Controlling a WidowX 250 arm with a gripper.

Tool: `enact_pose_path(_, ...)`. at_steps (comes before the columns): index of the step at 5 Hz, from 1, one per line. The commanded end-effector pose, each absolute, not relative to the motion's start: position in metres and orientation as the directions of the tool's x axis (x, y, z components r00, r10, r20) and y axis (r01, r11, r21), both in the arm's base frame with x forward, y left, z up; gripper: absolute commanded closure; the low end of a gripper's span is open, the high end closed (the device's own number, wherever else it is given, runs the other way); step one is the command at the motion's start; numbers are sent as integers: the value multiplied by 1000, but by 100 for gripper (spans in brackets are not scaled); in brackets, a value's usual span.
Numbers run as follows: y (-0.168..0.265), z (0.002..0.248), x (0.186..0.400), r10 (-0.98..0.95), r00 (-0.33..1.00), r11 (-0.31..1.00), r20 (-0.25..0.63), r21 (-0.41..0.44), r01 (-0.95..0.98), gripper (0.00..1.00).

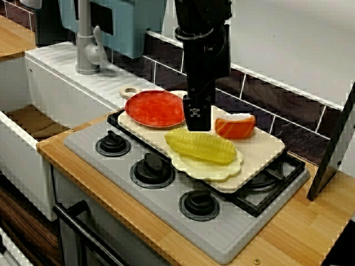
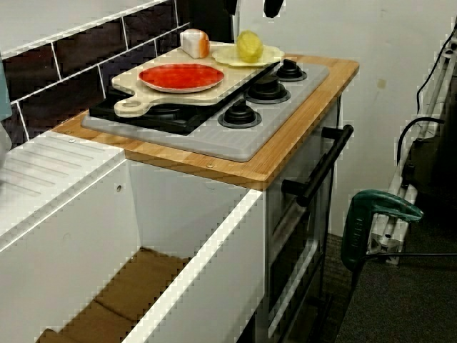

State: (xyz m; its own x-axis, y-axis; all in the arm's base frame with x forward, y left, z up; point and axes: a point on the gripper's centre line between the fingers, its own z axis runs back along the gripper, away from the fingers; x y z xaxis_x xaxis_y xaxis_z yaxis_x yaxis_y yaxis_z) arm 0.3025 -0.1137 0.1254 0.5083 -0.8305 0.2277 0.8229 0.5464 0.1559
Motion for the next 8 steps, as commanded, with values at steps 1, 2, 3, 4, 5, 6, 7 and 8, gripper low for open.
enact_pose_path(1, -121, 117, 298, -833, 504, 547, 229, 202, 812, 0)
enact_pose_path(2, -122, 111, 300, -833, 507, 547, 219, 201, 812, 0)
enact_pose_path(3, -121, 101, 303, -831, 520, 554, 196, 206, 807, 0)
enact_pose_path(4, -119, 90, 308, -828, 533, 560, 175, 193, 806, 0)
enact_pose_path(5, -118, 88, 308, -827, 534, 560, 173, 192, 806, 0)
enact_pose_path(6, -117, 88, 308, -827, 535, 561, 171, 194, 805, 0)
enact_pose_path(7, -117, 87, 306, -826, 536, 563, 174, 196, 803, 100)
enact_pose_path(8, -117, 92, 306, -825, 536, 564, 180, 196, 802, 100)
